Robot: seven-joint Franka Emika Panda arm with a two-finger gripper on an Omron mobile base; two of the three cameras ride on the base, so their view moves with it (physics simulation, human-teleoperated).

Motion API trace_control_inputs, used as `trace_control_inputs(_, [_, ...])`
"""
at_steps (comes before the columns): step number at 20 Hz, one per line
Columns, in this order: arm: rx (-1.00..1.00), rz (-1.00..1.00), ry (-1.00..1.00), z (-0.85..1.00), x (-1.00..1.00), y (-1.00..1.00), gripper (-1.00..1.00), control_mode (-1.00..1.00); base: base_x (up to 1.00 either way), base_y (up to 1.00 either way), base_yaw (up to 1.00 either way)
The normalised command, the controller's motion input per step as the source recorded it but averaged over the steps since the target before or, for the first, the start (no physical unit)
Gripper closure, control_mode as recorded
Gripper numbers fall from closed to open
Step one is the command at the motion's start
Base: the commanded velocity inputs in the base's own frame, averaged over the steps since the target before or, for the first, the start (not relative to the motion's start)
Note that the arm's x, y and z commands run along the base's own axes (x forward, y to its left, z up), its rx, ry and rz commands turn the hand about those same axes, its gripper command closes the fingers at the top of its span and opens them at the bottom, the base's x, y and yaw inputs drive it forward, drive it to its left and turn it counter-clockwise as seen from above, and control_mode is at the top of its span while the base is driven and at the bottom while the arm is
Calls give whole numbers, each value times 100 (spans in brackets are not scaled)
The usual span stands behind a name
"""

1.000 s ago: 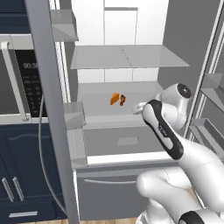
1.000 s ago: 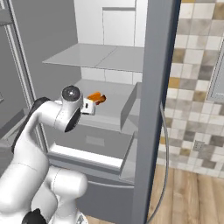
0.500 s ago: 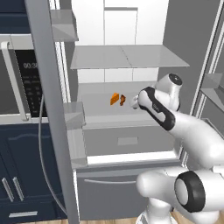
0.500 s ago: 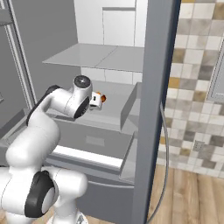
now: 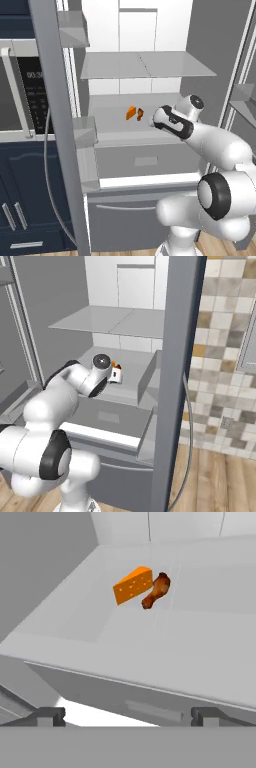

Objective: Take the cheese, chicken drumstick, and lime from the fridge and place them on the plate on the dining counter to create an appetizer plate.

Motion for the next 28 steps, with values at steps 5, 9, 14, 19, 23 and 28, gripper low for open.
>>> trace_control_inputs(5, [0,-5,0,-1,52,0,-100,-100,0,0,0])
trace_control_inputs(9, [0,-7,3,-4,52,0,-100,-100,0,0,0])
trace_control_inputs(14, [-1,-9,0,-24,33,0,-100,-100,0,0,0])
trace_control_inputs(19, [0,-9,0,-10,42,0,-100,-100,0,0,0])
trace_control_inputs(23, [0,-9,0,-4,42,4,-100,-100,0,0,0])
trace_control_inputs(28, [0,-9,0,-10,38,10,-100,-100,0,0,0])
